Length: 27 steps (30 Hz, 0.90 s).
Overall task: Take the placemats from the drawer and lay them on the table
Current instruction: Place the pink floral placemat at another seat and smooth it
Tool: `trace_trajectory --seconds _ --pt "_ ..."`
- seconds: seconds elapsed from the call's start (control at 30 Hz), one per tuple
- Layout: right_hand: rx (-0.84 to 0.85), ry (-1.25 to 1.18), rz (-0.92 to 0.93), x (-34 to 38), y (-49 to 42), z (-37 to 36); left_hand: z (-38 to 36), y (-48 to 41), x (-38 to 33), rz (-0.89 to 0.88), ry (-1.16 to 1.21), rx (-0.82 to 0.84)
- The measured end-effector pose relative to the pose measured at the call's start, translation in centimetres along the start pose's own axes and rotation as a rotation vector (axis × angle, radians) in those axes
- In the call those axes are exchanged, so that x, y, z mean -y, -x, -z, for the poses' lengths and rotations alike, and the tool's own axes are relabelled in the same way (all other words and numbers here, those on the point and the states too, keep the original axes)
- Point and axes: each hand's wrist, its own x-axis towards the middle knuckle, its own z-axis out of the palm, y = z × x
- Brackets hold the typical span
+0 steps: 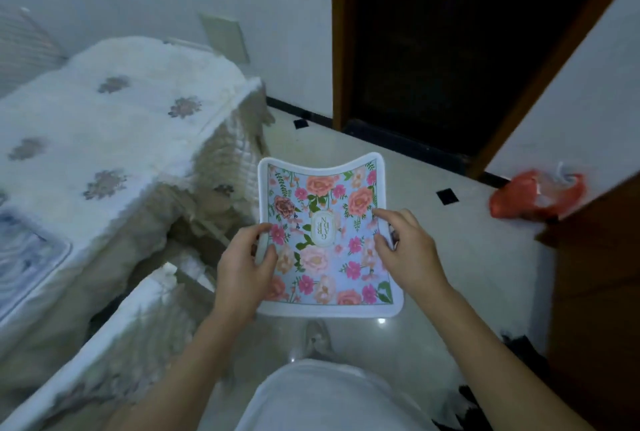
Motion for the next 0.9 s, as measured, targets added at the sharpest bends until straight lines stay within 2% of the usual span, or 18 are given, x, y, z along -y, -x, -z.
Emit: trace_trajectory --seconds 0.13,0.23,0.37,0.57,0.73,0.9 --pt "0.000 0.008 0.010 -0.1 -4.2 -0.4 -1.4 -4.3 0.7 -0.001 0.034 -0.018" --pt "-0.064 0.027 -0.047 -0.9 -5.9 0.5 -3.6 -8.1 0.1 -0.017 0.055 0.053" --pt "-0.146 0.056 -0.130 -2.5 -8.1 2.0 -6.9 -13.3 -1.4 -0.134 0.023 0.142" --pt "-0.176 0.063 -0.192 -4.7 -12.5 3.3 -10.5 -18.6 -2.9 -0.121 0.075 0.214" --pt "-0.076 0.024 -0.114 -5.6 -20.7 2.8 -11.6 -22.8 -2.9 -0.058 0.032 0.104" --pt "0.103 -0.013 0.081 -3.9 -30.7 0.4 -9.6 -25.4 -2.4 0.091 -0.003 -0.132"
